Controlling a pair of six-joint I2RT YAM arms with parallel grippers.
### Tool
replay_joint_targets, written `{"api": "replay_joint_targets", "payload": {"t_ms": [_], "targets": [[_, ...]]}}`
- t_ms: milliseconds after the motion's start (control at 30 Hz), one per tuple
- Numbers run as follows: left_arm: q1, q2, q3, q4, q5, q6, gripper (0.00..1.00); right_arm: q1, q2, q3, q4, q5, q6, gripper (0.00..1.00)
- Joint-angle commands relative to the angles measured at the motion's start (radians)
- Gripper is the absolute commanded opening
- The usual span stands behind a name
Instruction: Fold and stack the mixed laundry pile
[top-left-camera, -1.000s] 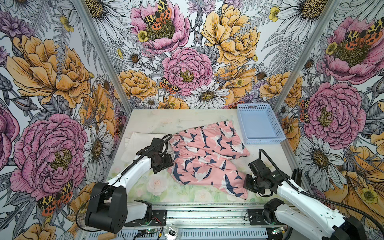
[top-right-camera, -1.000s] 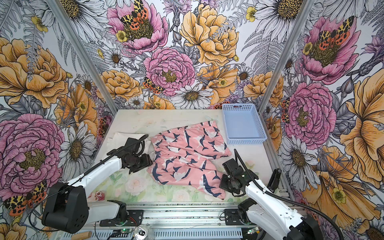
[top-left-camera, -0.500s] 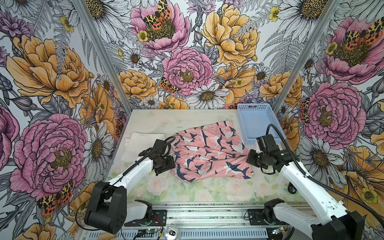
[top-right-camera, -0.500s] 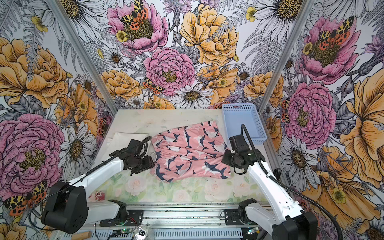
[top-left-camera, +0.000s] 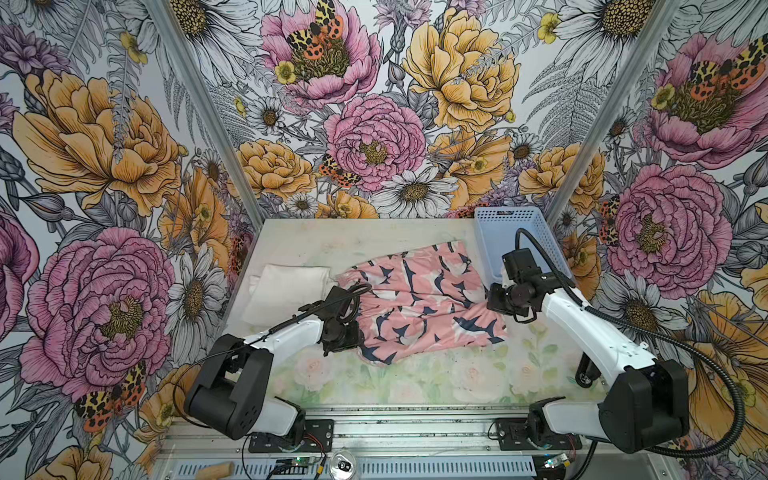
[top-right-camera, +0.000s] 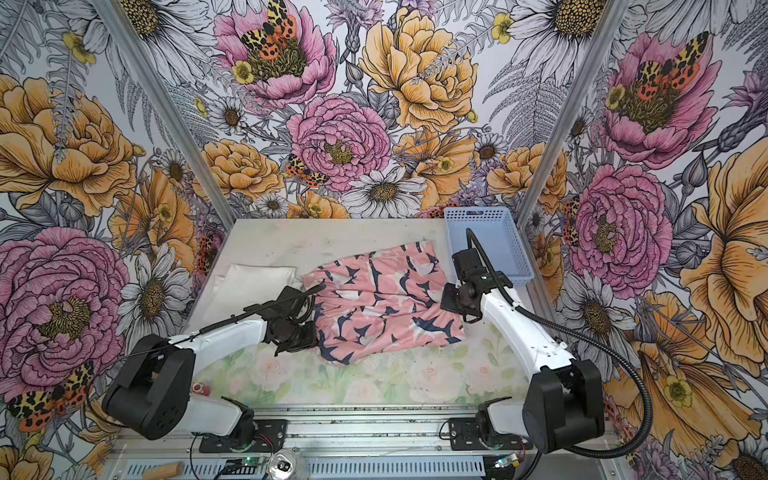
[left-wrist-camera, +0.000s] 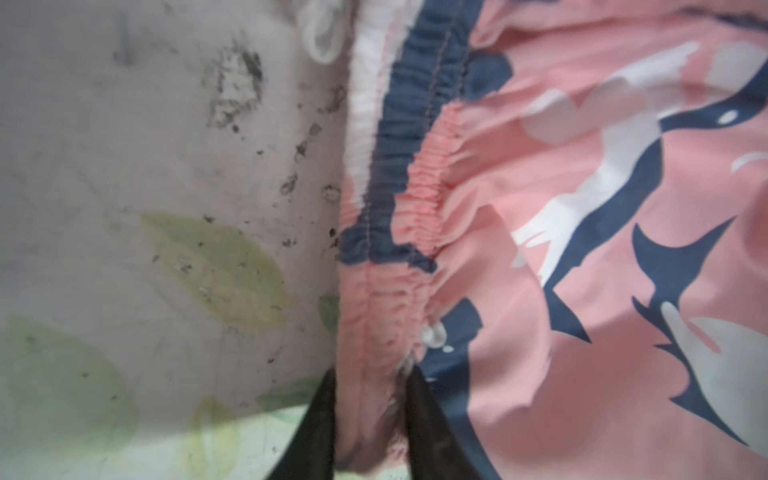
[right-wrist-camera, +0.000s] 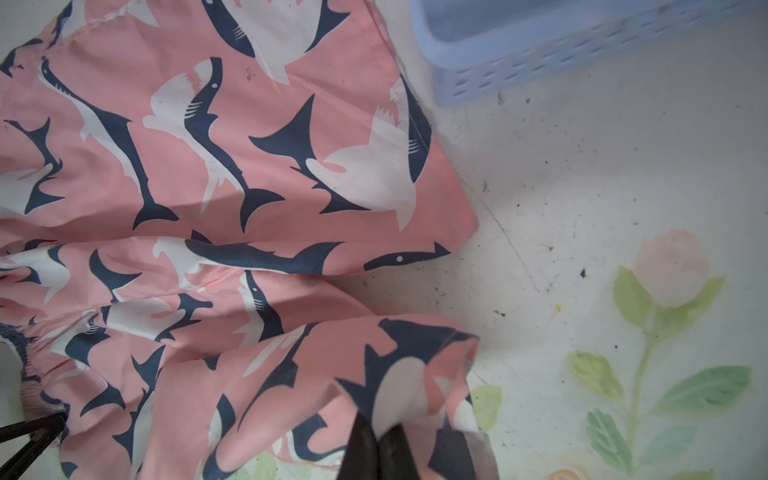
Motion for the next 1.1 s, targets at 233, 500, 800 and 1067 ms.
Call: {"api": "replay_joint_targets", "payload": {"t_ms": [233, 500, 800, 1067], "targets": [[0.018, -0.270, 0.018, -0.155, -0.068, -0.077, 0.00, -0.074, -0.164, 0.018, -0.170, -0.028, -0.041, 0.00], [0.189, -0.242, 0.161, -0.190, -0.001, -0.020, 0.00, -0.084, 0.044, 0.169, -0.160, -0.105, -0.145, 0.00], [0.276, 0.053, 0.339, -0.127, 0.030, 0.063, 0.00, -0.132, 0.237, 0.271, -0.056, -0.142, -0.164, 0.49], [0.298, 0.053, 0.341, -0.124, 0.051, 0.072, 0.00, -0.131, -0.076, -0.119, 0.054, -0.273, -0.025, 0.52]]}}
